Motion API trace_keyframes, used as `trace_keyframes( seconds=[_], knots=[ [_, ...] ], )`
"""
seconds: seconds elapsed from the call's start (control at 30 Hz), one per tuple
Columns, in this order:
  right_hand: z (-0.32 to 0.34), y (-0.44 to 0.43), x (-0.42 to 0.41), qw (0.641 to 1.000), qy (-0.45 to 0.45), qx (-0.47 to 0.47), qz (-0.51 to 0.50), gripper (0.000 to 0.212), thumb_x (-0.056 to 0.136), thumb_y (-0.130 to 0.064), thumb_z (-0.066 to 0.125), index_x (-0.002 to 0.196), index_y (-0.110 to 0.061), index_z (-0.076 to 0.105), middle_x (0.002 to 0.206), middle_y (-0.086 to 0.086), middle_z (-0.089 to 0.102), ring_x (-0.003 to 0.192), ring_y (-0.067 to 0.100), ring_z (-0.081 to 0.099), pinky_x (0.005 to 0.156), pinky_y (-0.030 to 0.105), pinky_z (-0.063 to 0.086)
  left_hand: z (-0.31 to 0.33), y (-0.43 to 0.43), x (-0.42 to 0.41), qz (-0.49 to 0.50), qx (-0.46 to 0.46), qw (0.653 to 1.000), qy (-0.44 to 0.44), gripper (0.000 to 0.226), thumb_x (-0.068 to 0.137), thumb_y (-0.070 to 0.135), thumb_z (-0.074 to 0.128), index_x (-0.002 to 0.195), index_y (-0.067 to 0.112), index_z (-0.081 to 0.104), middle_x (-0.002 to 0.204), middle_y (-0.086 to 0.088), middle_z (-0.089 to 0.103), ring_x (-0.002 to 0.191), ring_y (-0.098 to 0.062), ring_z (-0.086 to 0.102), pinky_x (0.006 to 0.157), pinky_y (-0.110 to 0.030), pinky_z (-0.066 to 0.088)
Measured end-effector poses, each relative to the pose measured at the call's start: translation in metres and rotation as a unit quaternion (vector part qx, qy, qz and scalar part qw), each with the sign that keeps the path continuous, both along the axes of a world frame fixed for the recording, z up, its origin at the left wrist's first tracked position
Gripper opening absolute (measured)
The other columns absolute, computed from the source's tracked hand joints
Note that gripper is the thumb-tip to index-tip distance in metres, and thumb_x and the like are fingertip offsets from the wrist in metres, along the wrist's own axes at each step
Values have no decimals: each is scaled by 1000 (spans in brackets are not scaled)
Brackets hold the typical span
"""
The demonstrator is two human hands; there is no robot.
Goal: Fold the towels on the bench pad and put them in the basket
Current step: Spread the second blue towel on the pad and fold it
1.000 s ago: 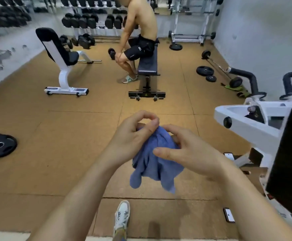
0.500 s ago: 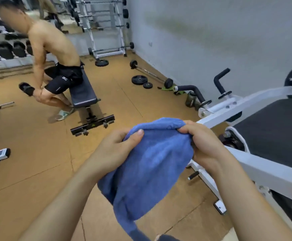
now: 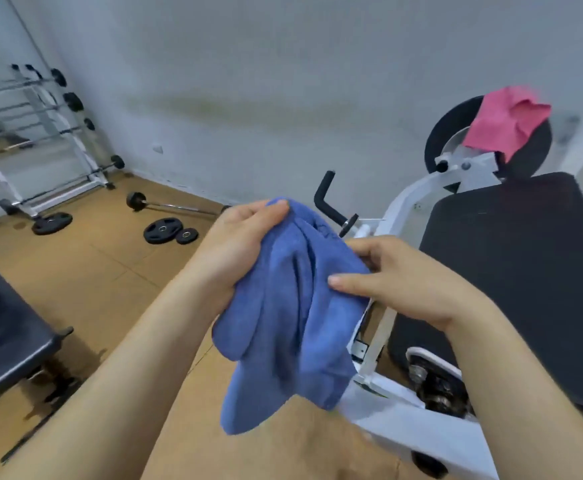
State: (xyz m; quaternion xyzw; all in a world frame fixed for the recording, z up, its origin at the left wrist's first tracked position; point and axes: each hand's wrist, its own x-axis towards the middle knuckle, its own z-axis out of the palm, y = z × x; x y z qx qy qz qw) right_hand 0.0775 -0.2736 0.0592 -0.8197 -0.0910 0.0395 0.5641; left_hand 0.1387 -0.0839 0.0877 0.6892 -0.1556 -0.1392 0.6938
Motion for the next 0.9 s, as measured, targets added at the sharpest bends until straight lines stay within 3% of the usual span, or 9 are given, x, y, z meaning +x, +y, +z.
trace_keyframes(
  seconds=[0.07,0.13,0.2,0.33,0.4,0.53,0.63,0.77,0.9],
  knots=[
    [4,-17,25,991,6,57,-118,28,83,-19,62,96,6,63,87,9,64,80,19,58,77,42,44,3,-14,42,-46,41,997,-36,25,97,25,54,83,16,72,79,-1,73,69,-12,68,61,-21,52],
    [12,-34,45,968,32,162,-189,34,80,-21,60,98,9,62,87,15,59,82,23,52,75,41,37,3,-22,82,-133,108,982,-73,14,91,32,63,94,21,72,90,2,75,82,-11,70,69,-24,53],
    [16,-50,63,947,41,208,-241,42,76,-23,62,104,8,61,94,17,58,87,27,50,77,42,34,1,-30,122,-236,176,952,-86,26,84,36,71,107,24,68,101,6,74,94,-10,70,75,-23,53],
    [16,-66,96,906,10,254,-338,40,83,-12,55,112,15,54,101,20,58,91,28,52,82,43,39,-1,-62,187,-303,244,913,-125,38,83,49,64,90,12,68,80,3,74,76,-9,69,64,-21,51],
    [14,-70,109,896,-11,250,-368,33,87,-4,48,113,14,56,103,21,60,91,25,55,81,38,43,-5,-77,213,-346,216,906,-109,54,86,54,61,72,2,62,64,-3,68,58,-13,64,53,-20,47],
    [22,-62,128,891,-41,162,-422,25,82,11,37,85,4,60,73,10,53,67,21,48,56,24,40,-6,-110,251,-359,161,916,-81,55,87,53,48,49,13,48,40,4,47,33,-8,42,37,-13,31],
    [34,-56,134,880,-74,86,-462,27,81,13,39,85,2,63,78,13,58,74,23,54,66,31,44,-3,-144,264,-423,91,901,-23,48,89,51,56,76,6,67,63,-13,68,55,-20,64,54,-26,52],
    [52,-56,123,864,-76,8,-498,41,75,10,45,97,-11,72,97,11,72,90,12,66,82,27,52,-2,-186,263,-495,-28,868,11,23,88,24,59,97,7,71,85,-6,74,74,-16,69,63,-24,55],
    [53,-76,91,794,-126,188,-565,38,70,-4,56,104,-10,72,114,13,70,104,23,62,94,38,45,7,-223,260,-534,-79,840,55,25,84,23,59,102,13,72,95,-7,74,82,-17,70,71,-27,57]
  ],
)
